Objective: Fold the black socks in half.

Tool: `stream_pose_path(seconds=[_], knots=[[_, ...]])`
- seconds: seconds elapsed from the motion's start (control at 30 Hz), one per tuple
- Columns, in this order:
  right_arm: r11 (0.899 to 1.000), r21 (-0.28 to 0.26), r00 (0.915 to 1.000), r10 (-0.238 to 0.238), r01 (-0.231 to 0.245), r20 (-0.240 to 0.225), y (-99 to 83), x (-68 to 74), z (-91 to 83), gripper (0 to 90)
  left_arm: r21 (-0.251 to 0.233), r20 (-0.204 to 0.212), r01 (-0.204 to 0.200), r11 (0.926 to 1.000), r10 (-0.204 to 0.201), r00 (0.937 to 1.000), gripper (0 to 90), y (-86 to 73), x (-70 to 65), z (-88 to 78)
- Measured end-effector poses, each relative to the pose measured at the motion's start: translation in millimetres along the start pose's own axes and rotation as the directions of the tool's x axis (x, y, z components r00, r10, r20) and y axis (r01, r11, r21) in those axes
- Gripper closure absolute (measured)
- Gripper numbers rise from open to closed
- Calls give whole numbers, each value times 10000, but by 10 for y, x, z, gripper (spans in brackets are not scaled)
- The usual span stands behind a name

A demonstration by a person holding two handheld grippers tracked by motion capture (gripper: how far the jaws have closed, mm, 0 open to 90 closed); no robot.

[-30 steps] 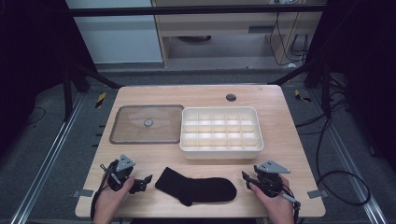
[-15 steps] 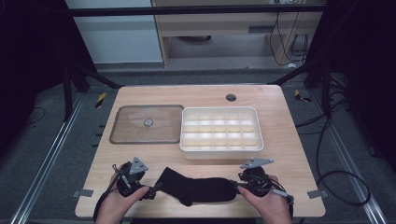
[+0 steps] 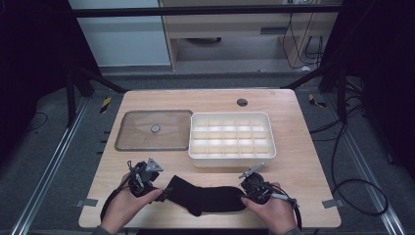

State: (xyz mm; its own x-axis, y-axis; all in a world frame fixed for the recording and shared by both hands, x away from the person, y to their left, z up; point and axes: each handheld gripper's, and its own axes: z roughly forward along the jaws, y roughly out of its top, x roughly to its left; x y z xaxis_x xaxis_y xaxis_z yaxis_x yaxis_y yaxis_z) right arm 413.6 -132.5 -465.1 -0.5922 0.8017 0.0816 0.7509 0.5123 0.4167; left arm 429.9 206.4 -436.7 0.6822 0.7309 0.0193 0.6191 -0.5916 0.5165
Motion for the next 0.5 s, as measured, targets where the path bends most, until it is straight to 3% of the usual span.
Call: stream_pose_path(seconds=[0.03, 0.07, 0.13, 0.23, 0.37, 0.5], knots=[[10000, 0, 10000, 0, 0, 0, 0, 0, 0, 667, 0, 0, 0, 10000, 0, 10000, 216, 0, 0, 0], [9999, 72, 9999, -78, 79, -101, 1, 3, 8, 767, 193, -46, -54, 9998, 55, 10000, 227, 9, -9, 22], [9997, -55, 9997, -251, 250, -37, 4, -5, -6, 841, 292, -68, -83, 9995, 86, 9999, 239, 12, -13, 31], [9983, -185, 9985, -546, 544, -77, 2, -6, -24, 859, 586, -42, -132, 9982, 135, 9999, 293, -2, -10, 103], [9979, -234, 9982, -600, 598, -89, -3, -5, -34, 859, 1019, -184, -297, 9944, 318, 9993, 380, -17, -37, 211], [9978, -297, 9981, -602, 599, -107, -5, -6, -37, 858, 1456, 1, -406, 9885, 411, 9992, 431, -4, -60, 313]])
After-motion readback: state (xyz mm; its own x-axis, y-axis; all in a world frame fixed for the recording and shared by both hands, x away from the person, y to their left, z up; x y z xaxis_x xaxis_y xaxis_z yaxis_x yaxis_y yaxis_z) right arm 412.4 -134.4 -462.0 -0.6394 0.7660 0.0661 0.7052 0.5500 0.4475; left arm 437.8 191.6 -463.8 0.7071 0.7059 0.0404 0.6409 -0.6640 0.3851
